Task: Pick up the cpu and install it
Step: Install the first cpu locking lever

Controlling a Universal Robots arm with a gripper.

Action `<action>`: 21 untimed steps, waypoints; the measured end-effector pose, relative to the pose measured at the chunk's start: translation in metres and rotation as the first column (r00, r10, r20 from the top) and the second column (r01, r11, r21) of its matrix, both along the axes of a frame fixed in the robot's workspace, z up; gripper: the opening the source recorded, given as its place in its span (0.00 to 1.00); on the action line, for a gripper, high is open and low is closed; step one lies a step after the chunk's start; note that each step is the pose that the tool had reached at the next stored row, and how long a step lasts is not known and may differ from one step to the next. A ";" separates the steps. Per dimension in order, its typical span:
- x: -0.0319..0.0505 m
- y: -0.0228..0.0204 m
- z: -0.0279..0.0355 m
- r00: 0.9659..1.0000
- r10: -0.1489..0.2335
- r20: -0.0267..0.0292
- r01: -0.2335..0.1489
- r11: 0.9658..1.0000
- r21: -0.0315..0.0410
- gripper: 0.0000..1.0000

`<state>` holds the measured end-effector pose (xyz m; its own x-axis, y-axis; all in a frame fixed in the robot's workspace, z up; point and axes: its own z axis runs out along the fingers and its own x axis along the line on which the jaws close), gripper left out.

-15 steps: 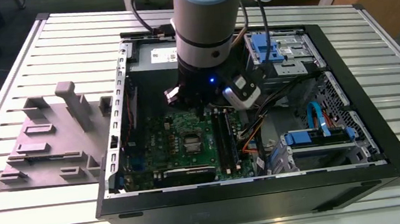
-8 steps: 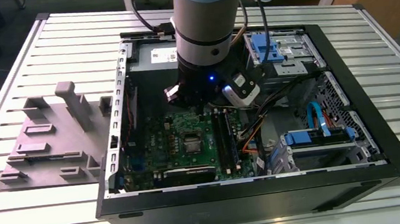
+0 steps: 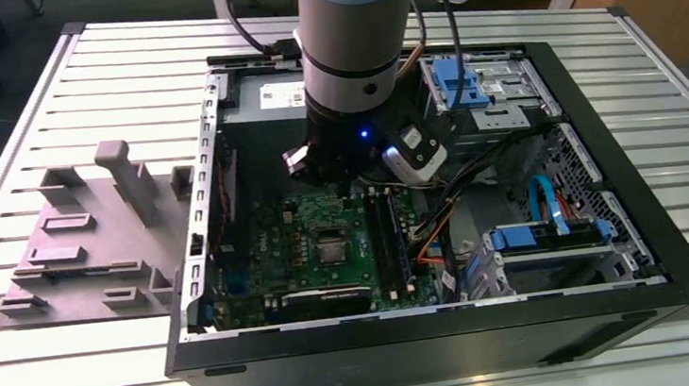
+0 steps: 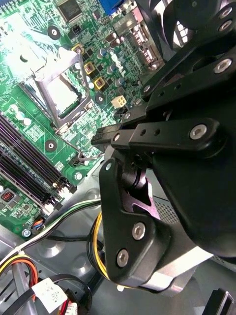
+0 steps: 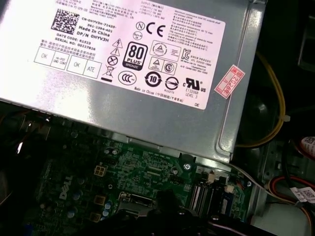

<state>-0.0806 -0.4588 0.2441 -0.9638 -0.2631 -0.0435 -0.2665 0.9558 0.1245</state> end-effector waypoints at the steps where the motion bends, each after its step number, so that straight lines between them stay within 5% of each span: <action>1: 0.0000 0.0000 -0.0004 1.000 0.000 0.000 0.000 1.000 0.000 0.10; 8: -0.0001 0.0009 -0.0028 1.000 0.000 0.000 0.000 1.000 0.002 0.10; 21: 0.0000 0.0138 -0.0033 1.000 0.000 0.000 0.000 1.000 0.003 0.10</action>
